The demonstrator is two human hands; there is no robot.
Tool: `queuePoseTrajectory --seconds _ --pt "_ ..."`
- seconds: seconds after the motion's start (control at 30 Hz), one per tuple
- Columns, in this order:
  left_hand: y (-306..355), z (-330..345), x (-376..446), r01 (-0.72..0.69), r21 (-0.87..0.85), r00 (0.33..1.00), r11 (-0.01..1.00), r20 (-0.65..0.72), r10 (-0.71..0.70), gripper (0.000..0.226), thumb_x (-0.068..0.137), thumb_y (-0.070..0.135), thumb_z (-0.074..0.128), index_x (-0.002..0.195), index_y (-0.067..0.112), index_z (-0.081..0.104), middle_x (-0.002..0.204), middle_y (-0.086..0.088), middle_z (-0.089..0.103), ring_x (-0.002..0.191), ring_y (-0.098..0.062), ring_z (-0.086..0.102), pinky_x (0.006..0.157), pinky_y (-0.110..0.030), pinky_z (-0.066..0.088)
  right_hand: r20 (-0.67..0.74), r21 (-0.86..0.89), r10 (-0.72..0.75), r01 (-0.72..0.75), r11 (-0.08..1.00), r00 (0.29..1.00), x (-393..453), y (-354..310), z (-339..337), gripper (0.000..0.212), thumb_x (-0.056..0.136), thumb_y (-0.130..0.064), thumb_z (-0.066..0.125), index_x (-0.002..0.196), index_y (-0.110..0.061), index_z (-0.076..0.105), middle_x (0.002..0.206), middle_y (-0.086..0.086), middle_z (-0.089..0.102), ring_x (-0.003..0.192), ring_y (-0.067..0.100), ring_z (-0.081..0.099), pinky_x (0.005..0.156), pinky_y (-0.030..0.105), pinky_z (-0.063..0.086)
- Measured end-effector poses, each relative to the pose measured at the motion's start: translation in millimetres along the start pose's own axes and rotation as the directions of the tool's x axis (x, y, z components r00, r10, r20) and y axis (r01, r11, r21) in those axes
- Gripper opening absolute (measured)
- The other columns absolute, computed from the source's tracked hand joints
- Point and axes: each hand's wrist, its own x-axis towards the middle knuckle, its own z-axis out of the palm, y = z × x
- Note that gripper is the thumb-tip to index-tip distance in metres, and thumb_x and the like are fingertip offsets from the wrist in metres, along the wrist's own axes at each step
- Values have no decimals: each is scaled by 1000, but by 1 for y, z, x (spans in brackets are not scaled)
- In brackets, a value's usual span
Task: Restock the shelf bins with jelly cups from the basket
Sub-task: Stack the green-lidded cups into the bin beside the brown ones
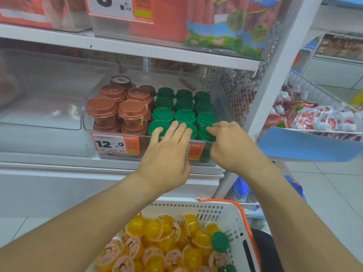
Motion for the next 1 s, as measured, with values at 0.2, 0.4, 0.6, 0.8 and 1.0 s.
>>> queuePoseTrajectory --seconds 0.2,0.4,0.6,0.8,1.0 --pt "-1 0 -4 -7 2 1000 1000 20 7 72 87 36 46 153 10 32 161 -9 30 151 -28 19 120 -51 16 -11 88 29 -28 996 1000 -10 -3 -3 44 86 -14 49 128 -11 61 129 10 62 118 32 47 101 42 45" --pt "-2 1 -4 -6 -28 999 1000 53 7 74 93 37 46 157 16 17 166 -4 14 154 -25 2 124 -46 5 20 11 -32 32 999 999 -9 1 6 49 82 -15 50 130 -6 55 126 13 57 122 35 49 104 40 41" --pt "-6 2 -11 -17 -116 998 993 -59 11 78 85 32 51 156 12 25 164 -9 21 153 -28 8 123 -48 14 15 20 -48 48 999 999 -16 6 10 66 86 -9 53 150 -10 36 151 14 33 132 33 31 112 35 28" --pt "13 0 -32 -209 -338 923 918 -378 71 13 79 10 55 89 11 61 88 -2 61 87 -23 54 77 -34 39 -616 272 4 207 940 788 -37 18 15 27 68 8 49 81 -7 68 86 8 56 85 25 53 70 27 36" --pt "47 75 -84 156 -252 815 955 579 20 17 90 27 53 101 16 59 103 -7 67 97 -28 62 78 -37 52 45 362 -12 -5 932 999 -98 25 119 25 79 -7 49 92 -15 69 94 1 66 90 22 63 77 32 51"
